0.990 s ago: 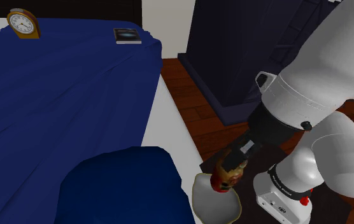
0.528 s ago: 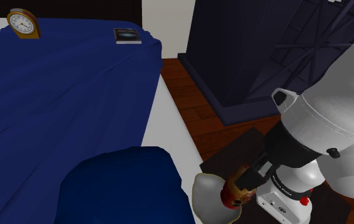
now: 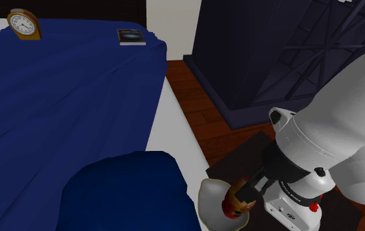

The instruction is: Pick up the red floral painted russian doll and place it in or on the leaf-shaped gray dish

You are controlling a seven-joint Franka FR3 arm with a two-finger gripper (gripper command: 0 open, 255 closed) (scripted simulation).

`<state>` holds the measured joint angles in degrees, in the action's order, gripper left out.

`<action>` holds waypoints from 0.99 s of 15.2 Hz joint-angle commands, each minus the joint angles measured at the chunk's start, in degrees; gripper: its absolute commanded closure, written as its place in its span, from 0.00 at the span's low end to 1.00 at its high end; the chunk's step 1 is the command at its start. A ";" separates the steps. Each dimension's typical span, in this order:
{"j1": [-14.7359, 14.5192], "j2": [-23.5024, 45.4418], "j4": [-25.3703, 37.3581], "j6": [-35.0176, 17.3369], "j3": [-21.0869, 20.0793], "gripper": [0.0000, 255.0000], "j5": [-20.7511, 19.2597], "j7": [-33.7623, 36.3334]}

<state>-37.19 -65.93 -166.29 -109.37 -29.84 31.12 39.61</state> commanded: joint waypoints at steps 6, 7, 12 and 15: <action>-1.72 1.73 -4.48 -6.00 -3.32 1.00 3.65 -0.30; -1.95 2.13 -5.06 -6.94 -3.82 1.00 4.21 -0.37; -2.51 3.28 -6.39 -9.29 -5.05 1.00 5.62 -0.56; -2.51 3.28 -6.39 -9.29 -5.06 1.00 5.62 -0.56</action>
<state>-39.69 -62.65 -172.67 -118.63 -34.89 36.73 39.06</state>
